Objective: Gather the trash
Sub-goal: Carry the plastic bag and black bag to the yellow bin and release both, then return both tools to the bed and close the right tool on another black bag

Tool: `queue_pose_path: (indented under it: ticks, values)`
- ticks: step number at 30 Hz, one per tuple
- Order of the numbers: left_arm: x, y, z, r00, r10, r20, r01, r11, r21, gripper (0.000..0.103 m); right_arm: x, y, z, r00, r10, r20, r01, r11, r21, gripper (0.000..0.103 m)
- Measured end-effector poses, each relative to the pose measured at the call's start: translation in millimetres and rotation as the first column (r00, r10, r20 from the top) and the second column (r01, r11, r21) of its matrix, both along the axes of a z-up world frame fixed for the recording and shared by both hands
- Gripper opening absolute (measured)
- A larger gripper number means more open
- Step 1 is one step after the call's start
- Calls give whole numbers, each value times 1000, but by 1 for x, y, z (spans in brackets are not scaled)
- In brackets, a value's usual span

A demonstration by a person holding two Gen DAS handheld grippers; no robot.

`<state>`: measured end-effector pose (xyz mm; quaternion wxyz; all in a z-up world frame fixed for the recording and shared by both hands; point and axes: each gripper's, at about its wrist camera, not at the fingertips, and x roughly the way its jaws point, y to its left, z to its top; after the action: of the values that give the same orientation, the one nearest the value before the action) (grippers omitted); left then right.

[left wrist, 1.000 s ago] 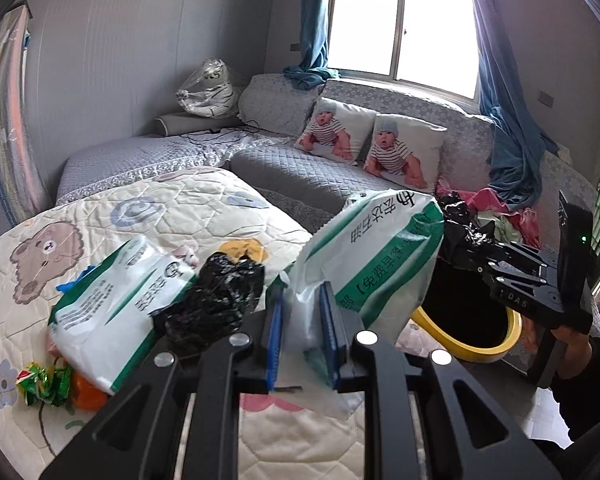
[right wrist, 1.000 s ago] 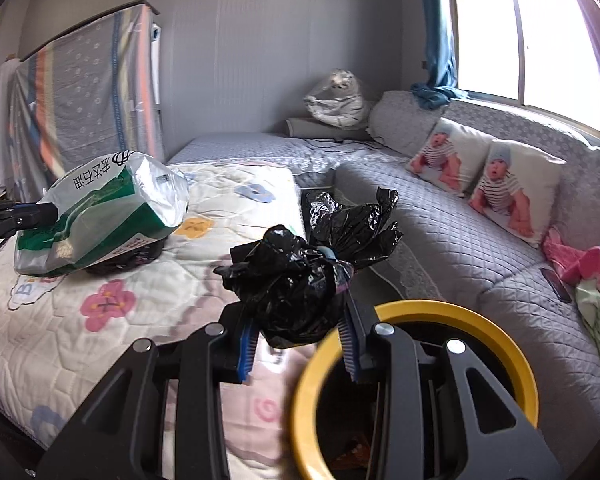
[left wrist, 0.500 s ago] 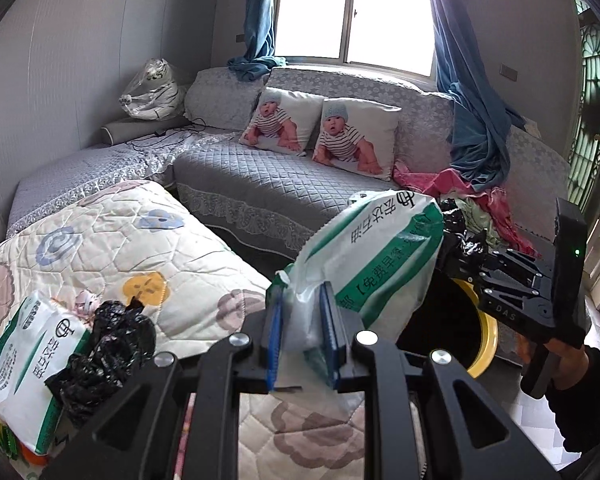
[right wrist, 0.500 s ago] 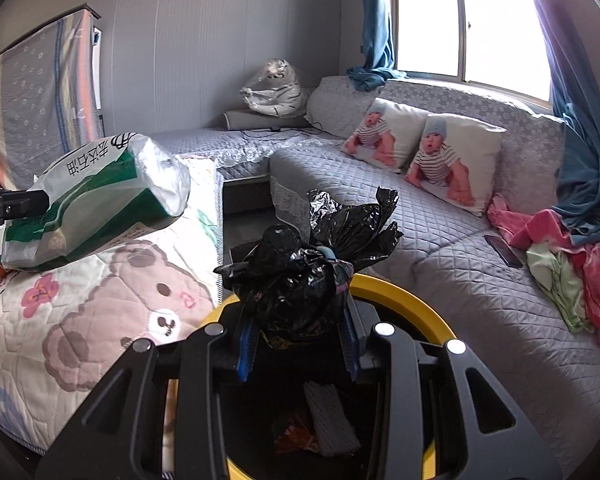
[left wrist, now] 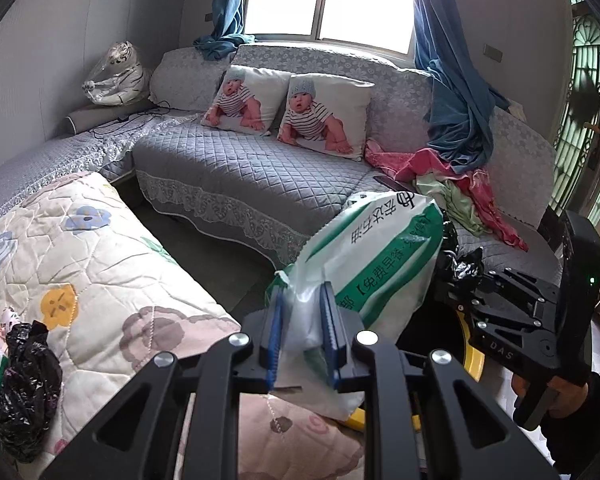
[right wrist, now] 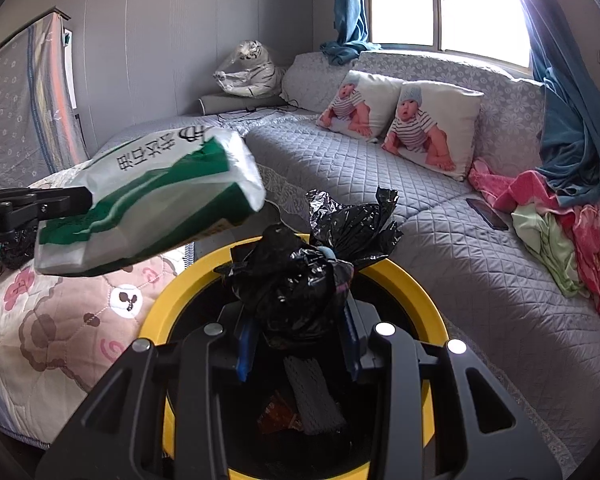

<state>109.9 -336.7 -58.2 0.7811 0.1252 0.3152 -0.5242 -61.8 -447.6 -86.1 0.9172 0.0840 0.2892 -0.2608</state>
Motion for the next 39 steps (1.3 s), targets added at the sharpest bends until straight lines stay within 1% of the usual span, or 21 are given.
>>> queue_pose_path:
  ticks: [5,9,13,18,20,22,24,25,26,27,29,32,35,39]
  values:
    - [5,-18,-11,998,25,-52,-24,1000,8,17,-4,-6,-4,1000,-24,-11,24,1000,13,33]
    - [7,-29,-16,996,50,-71,-49,999,19,17,-6,-10,-9,999,-36,-29,36,999,29,34]
    - [6,-40,-18,994,42,-99,-39,999,27,18,-9,-13,-13,998,-44,-35,45,998,44,34]
    - [6,-52,-19,992,42,-123,-38,999,34,23,-12,-15,-12,998,-53,-28,54,998,44,36]
    - [9,-55,-19,988,49,-143,-45,999,28,25,-15,-17,-12,998,-63,-26,64,997,36,39]
    - [10,-58,-19,988,49,-146,-45,999,27,28,-17,-18,-10,997,-70,-24,71,997,33,47]
    - [10,-61,-21,988,53,-148,-49,998,30,35,-20,-20,-9,996,-84,-19,84,996,24,50]
    - [11,-61,-22,987,59,-152,-55,998,31,35,-21,-21,-8,996,-87,-17,88,996,23,52]
    - [12,-61,-23,986,61,-158,-57,998,30,35,-22,-22,-7,996,-93,-14,93,995,20,53]
    - [14,-61,-24,984,61,-170,-57,998,25,40,-24,-23,-6,995,-100,-10,100,995,18,56]
    - [16,-58,-23,981,67,-185,-66,998,11,49,-27,-25,-3,994,-109,-2,109,994,18,56]
    - [17,-53,-21,984,77,-163,-77,997,6,49,-32,-29,2,991,-131,15,130,991,15,56]
    - [25,-42,-19,979,103,-177,-106,994,-6,49,-38,-31,7,990,-141,30,141,990,13,57]
    - [37,-19,-10,975,150,-163,-156,988,-23,49,-33,-24,11,994,-109,33,109,994,-9,58]
